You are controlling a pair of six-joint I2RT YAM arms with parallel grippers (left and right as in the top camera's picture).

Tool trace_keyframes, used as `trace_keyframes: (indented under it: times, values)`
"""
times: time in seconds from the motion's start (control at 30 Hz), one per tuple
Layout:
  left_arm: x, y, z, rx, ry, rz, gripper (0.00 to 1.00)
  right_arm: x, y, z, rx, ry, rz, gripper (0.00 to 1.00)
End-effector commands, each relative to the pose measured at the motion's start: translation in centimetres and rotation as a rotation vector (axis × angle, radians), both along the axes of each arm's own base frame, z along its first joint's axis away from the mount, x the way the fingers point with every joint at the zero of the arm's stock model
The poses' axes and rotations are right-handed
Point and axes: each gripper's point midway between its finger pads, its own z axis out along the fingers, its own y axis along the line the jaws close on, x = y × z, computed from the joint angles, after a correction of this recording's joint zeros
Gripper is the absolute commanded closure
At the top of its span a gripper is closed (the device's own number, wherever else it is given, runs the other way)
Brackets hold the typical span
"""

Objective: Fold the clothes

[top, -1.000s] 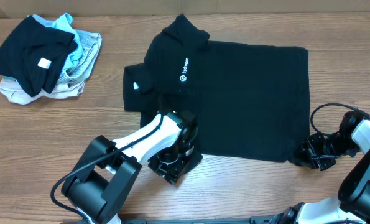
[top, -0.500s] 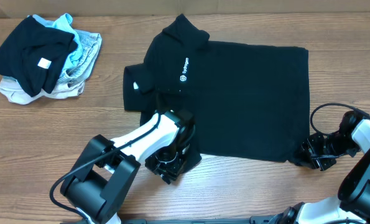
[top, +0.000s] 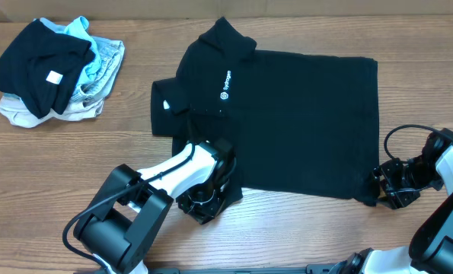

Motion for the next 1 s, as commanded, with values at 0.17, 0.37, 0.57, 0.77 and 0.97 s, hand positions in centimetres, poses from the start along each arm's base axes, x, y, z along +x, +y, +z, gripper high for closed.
trace_keyframes:
  times: [0.17, 0.37, 0.57, 0.77, 0.97]
  values:
    - [1.9, 2.2, 3.0, 0.079, 0.034, 0.11, 0.96, 0.9, 0.5, -0.4, -0.035, -0.052, 0.07, 0.41]
    - [4.9, 3.7, 5.4, 0.101, -0.006, 0.201, 0.96, 0.8, 1.6, -1.8, -0.045, -0.052, 0.08, 0.46]
    - [5.8, 4.3, 5.9, 0.104, -0.019, 0.229, 0.96, -0.5, 1.9, -3.4, -0.057, -0.018, 0.031, 0.76]
    - [5.2, 5.2, 6.7, 0.153, -0.009, 0.232, 0.96, -0.1, 1.7, -2.0, -0.045, -0.007, 0.041, 0.96]
    - [4.4, 7.3, 8.9, 0.283, -0.014, 0.311, 0.96, -0.7, 2.1, 2.0, -0.002, 0.058, 0.068, 0.96]
